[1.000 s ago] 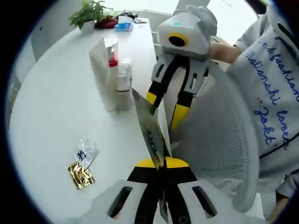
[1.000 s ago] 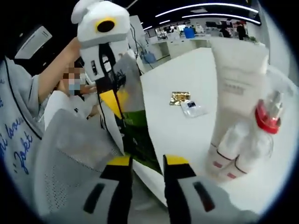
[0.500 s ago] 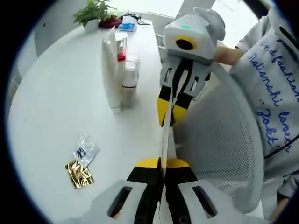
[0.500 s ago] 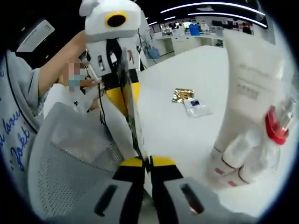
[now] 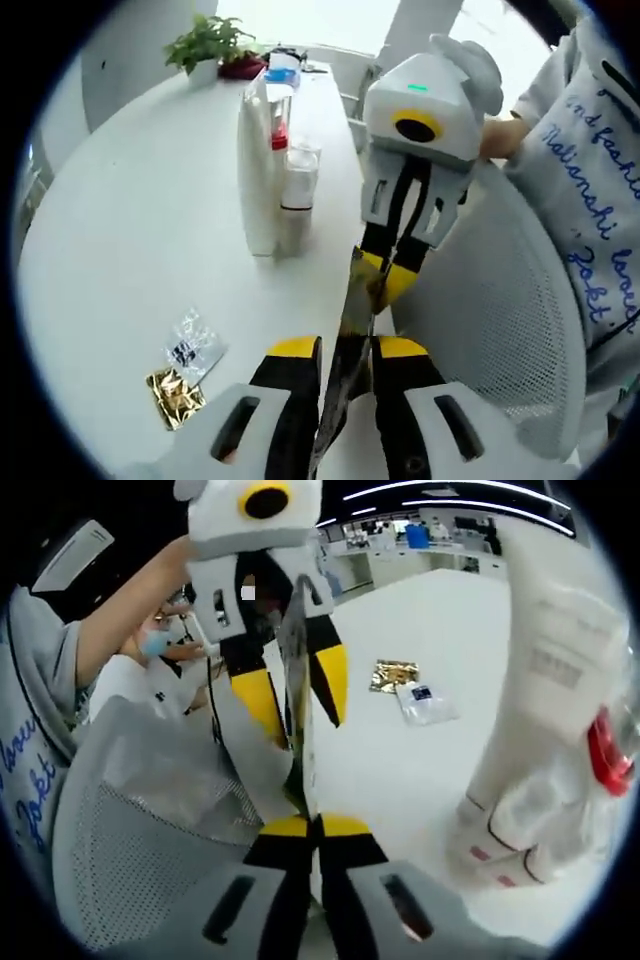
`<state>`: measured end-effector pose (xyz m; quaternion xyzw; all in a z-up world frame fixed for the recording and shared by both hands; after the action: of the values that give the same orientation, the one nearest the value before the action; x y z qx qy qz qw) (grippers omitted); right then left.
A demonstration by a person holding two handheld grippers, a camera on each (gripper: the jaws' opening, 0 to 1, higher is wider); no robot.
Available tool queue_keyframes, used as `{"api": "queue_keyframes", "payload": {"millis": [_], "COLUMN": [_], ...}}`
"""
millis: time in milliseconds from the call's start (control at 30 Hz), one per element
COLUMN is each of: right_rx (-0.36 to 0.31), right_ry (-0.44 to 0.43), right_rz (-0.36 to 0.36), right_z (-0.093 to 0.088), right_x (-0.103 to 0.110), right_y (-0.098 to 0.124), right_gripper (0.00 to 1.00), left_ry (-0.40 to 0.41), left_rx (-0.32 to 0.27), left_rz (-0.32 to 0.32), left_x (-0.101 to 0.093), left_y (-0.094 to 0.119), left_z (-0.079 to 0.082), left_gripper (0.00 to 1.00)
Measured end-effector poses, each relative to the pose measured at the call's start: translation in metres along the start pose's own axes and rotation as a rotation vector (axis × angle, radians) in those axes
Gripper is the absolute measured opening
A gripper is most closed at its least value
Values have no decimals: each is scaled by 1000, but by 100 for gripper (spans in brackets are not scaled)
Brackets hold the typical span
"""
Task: Arrange the skincare products in the storage area until every visible bottle or jar stands upright without overlapping.
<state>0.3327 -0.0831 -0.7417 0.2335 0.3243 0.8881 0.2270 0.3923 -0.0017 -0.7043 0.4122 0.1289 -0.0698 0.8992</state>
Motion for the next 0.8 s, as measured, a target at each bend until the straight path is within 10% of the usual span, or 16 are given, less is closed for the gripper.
{"api": "queue_keyframes", "payload": {"millis": [800], "right_rx": [37], "right_ry": [-21], "right_rz": [-54], "right_z": [-8], "right_x": [-9], "right_y": [-6], "right_gripper": [1], "left_ry": [2], "left_rx": [59], "left_rz": [96], "left_x": [45], "left_y": [-14], "left_z": [-12], "left_gripper": [8]}}
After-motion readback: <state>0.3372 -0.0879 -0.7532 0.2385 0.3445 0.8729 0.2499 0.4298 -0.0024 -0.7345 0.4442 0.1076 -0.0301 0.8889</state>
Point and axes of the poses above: the point that each gripper's makers call its tool centre point, and the gripper's own axes: y roughly backward along the fingers, x roughly to its left, z roughly out of its top, the point moved 6 cm from there along y, roughly backward along the fingers, and after that the axes turned 1 degree about -y, right-handed, at the moved point
